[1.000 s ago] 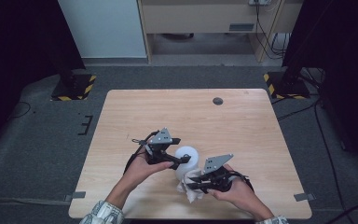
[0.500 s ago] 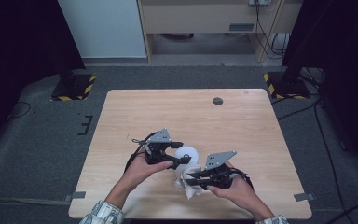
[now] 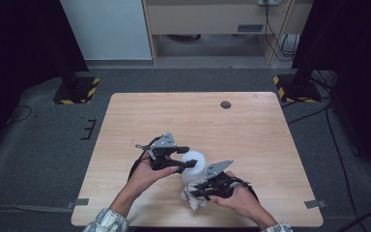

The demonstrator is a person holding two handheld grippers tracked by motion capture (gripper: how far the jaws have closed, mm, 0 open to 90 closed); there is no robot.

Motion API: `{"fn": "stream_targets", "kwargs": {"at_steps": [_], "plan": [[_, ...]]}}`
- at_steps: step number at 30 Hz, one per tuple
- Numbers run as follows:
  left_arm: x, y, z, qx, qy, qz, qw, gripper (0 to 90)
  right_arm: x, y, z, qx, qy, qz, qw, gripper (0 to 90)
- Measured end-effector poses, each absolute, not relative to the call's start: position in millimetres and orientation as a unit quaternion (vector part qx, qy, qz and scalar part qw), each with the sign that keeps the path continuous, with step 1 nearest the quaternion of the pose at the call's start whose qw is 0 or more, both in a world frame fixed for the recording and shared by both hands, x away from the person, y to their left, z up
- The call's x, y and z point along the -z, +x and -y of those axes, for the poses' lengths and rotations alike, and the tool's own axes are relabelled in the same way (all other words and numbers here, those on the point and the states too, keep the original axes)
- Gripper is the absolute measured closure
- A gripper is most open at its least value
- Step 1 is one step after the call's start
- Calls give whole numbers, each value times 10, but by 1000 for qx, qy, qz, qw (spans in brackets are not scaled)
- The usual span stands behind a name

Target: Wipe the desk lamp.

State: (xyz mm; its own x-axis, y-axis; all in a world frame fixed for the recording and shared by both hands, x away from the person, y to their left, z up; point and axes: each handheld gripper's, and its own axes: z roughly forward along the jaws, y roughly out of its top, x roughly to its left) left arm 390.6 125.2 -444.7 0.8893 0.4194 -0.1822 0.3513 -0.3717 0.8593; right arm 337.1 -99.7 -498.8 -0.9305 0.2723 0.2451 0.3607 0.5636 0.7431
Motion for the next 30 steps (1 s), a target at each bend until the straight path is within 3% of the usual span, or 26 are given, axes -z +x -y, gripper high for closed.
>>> {"fn": "stream_targets", "kwargs": {"at_steps": [10, 30], "plan": [[4448, 3907, -1259, -30, 828, -234, 509, 347, 4558, 3308, 1157, 506, -168, 846, 29, 788], [4460, 3910, -1268, -25, 825, -238, 512, 345, 5036, 3399, 1001, 430, -190, 881, 60, 788]]}}
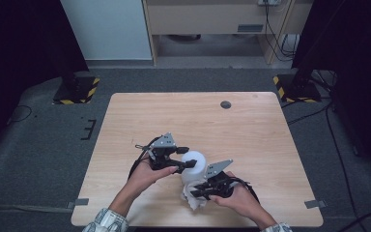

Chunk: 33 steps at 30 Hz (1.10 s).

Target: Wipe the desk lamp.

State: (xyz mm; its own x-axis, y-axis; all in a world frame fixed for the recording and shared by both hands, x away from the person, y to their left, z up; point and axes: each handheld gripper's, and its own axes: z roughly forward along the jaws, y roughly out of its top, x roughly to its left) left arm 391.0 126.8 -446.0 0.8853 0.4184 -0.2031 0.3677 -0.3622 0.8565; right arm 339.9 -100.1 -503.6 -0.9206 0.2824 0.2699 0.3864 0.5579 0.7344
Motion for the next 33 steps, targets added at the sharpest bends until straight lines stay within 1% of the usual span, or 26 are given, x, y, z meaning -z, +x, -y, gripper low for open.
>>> {"fn": "stream_targets", "kwargs": {"at_steps": [4, 10, 13, 20, 26, 30, 33], "plan": [[4458, 3909, -1268, -25, 825, -238, 512, 345, 4925, 3379, 1045, 447, -188, 873, 57, 788], [4456, 3906, -1270, -25, 826, -236, 511, 339, 4668, 3335, 1185, 484, -183, 855, 38, 787], [4455, 3906, -1272, -25, 826, -235, 511, 338, 4614, 3339, 1234, 497, -179, 849, 33, 788], [4454, 3903, -1272, -25, 827, -235, 511, 338, 4767, 3368, 1185, 474, -185, 860, 40, 788], [4451, 3902, -1271, -26, 828, -234, 510, 337, 4926, 3374, 1111, 435, -181, 882, 32, 788], [4451, 3902, -1276, -25, 828, -234, 510, 336, 4907, 3364, 1120, 435, -181, 882, 29, 788], [4450, 3902, -1279, -25, 828, -235, 510, 336, 4812, 3337, 1146, 458, -178, 870, 26, 788]]}}
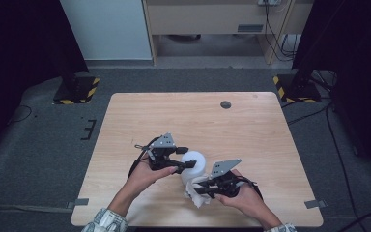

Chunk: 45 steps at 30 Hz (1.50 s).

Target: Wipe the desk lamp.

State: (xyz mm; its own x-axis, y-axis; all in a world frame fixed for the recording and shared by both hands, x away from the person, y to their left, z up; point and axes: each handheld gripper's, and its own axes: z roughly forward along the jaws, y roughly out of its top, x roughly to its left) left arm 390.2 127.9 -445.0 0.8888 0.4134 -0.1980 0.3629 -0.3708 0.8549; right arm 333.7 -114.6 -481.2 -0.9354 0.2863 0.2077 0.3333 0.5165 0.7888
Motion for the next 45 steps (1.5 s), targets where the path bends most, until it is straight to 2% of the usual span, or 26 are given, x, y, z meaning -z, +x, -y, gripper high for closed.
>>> {"fn": "stream_targets", "kwargs": {"at_steps": [6, 14, 30, 38, 45], "plan": [[4451, 3900, -1276, -25, 827, -234, 510, 335, 4701, 3318, 1205, 485, -175, 857, 20, 788], [4449, 3898, -1274, -25, 828, -235, 509, 334, 4979, 3354, 1139, 411, -187, 892, 17, 787], [4447, 3896, -1269, -27, 828, -236, 508, 332, 4816, 3461, 1537, 425, -236, 874, -31, 789], [4452, 3898, -1270, -25, 827, -237, 509, 332, 4658, 3546, 1641, 482, -257, 836, -54, 790], [4461, 3891, -1264, -27, 824, -239, 512, 329, 4764, 3702, 1575, 466, -276, 840, -40, 790]]}}
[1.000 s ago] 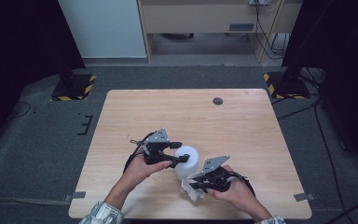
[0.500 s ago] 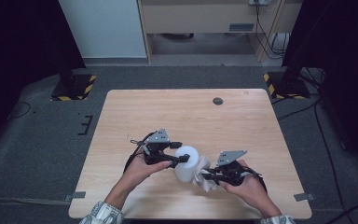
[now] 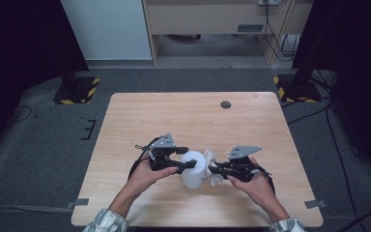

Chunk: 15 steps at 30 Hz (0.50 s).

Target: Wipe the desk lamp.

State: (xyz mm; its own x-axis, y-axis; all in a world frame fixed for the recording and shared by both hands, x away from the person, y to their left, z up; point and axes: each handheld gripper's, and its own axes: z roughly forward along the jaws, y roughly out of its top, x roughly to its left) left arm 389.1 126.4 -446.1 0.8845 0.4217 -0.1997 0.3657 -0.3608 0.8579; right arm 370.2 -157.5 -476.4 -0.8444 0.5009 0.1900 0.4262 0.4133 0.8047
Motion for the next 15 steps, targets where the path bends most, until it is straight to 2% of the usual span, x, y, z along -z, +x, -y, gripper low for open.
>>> {"fn": "stream_targets", "kwargs": {"at_steps": [4, 9, 15], "plan": [[4466, 3859, -1221, -36, 825, -238, 511, 275, 4781, 3770, 1588, -469, 281, -836, 33, 790], [4449, 3800, -1168, -59, 827, -233, 508, 156, 4663, 3858, 1617, -501, 283, -817, 28, 790], [4449, 3700, -1252, -63, 819, -238, 519, 91, 4597, 3986, 1595, -512, 281, -812, 20, 790]]}}
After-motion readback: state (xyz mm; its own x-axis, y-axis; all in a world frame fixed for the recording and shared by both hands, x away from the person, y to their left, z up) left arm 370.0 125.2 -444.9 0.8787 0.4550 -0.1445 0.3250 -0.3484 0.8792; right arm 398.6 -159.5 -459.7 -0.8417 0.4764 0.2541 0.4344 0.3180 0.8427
